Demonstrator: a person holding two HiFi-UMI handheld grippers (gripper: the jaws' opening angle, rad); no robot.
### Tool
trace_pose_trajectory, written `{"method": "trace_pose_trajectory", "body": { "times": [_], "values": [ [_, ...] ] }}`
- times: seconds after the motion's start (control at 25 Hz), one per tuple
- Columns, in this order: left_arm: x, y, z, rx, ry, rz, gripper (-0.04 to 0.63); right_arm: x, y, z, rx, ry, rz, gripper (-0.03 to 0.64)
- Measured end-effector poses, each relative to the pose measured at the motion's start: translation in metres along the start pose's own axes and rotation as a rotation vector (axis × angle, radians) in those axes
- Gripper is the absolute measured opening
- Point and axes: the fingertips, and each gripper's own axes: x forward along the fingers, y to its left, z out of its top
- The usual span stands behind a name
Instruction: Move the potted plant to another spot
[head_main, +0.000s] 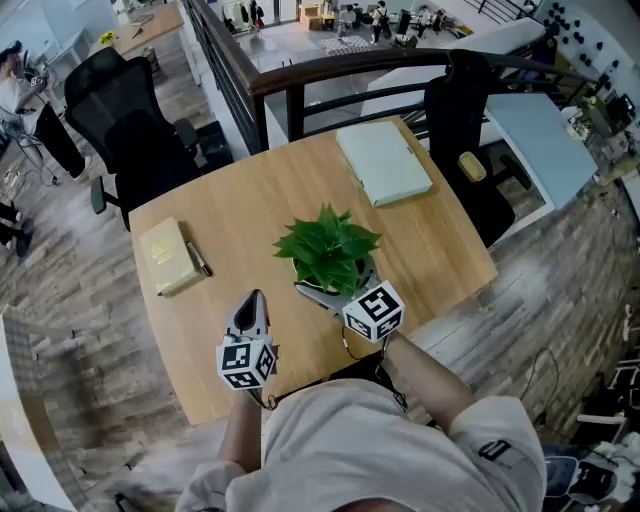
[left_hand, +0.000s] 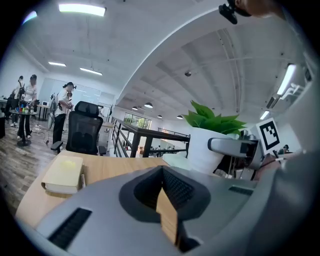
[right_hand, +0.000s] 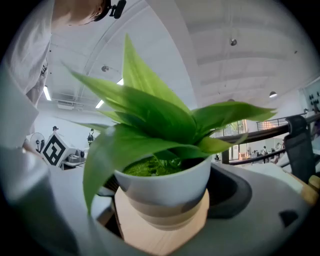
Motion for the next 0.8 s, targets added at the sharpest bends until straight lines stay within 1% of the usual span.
{"method": "trace_pose_trajectory", "body": {
  "times": [0.12, 0.28, 0.36, 0.6, 0.8],
  "values": [
    [0.028, -0.021, -0.002, 0.004, 0.004, 0.004, 0.012, -0.008, -0.030, 0.003, -0.009, -0.009, 0.010, 0.523],
    [0.078, -0.059, 0.000, -0.025, 0.002, 0.040, 0.012, -0.024, -0.082, 0.010, -0.034, 0.010, 0.053, 0.523],
    [0.095, -0.079, 0.002, -0.029, 0.001, 0.034, 0.012, -0.032, -0.105, 0.014, -0.052, 0.015, 0.063, 0.523],
    [0.139, -0.130, -0.008, -0.016, 0.031, 0.010, 0.012, -0.059, -0.174, 0.022, -0.065, 0.007, 0.040, 0.523],
    [0.165, -0.162, -0.017, 0.006, 0.059, -0.011, 0.012, -0.086, -0.214, 0.022, -0.050, -0.004, 0.010, 0.523]
  ]
}}
